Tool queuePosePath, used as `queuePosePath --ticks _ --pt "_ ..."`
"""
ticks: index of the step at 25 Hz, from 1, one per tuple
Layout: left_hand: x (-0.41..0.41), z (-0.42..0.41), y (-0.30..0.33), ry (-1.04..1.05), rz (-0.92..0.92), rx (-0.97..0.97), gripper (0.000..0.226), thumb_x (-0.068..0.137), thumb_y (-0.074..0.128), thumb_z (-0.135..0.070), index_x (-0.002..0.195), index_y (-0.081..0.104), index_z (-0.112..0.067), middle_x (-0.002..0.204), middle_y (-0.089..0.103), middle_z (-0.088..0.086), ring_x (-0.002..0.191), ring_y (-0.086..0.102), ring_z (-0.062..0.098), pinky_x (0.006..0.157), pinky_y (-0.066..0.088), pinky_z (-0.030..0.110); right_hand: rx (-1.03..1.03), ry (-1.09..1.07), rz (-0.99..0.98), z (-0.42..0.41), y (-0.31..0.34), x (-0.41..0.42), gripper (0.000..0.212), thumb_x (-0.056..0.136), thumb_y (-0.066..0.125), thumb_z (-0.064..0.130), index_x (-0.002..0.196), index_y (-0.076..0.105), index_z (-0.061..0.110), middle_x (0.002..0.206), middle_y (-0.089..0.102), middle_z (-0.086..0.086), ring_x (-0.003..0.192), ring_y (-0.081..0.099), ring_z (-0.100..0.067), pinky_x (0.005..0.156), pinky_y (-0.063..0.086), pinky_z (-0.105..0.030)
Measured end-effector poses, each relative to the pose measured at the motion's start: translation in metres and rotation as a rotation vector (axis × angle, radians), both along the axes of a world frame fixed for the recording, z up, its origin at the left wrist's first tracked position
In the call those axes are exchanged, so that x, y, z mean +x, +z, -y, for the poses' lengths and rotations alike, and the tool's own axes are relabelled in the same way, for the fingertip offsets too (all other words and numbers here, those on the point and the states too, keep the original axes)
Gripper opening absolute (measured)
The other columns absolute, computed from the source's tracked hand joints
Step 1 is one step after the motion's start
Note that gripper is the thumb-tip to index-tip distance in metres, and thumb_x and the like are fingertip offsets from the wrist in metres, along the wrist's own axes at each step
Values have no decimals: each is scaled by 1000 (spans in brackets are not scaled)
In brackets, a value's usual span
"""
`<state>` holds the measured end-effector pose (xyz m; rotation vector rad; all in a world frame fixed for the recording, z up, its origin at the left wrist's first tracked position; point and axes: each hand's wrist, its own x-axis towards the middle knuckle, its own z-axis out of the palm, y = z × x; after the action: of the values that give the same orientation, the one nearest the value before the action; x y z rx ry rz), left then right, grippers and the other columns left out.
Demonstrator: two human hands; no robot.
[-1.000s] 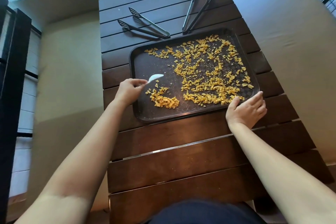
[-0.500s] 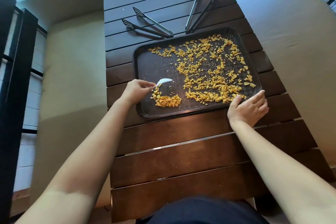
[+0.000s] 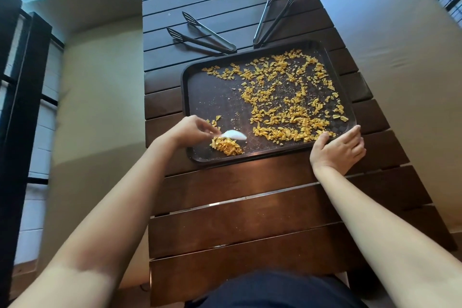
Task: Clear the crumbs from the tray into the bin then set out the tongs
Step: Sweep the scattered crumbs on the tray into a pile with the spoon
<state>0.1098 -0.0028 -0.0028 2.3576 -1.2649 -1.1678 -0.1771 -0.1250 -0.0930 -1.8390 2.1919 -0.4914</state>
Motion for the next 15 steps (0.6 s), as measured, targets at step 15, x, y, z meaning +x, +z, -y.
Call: queuePosePath --ticks 15 --pt "11 -8 -5 258 -6 -134 17 89 62 -21 103 72 -23 90 67 -2 65 51 9 57 42 20 4 -5 -1 0 -1 -1 78 83 29 43 145 14 -1 147 27 -23 135 23 -37 113 13 -48"
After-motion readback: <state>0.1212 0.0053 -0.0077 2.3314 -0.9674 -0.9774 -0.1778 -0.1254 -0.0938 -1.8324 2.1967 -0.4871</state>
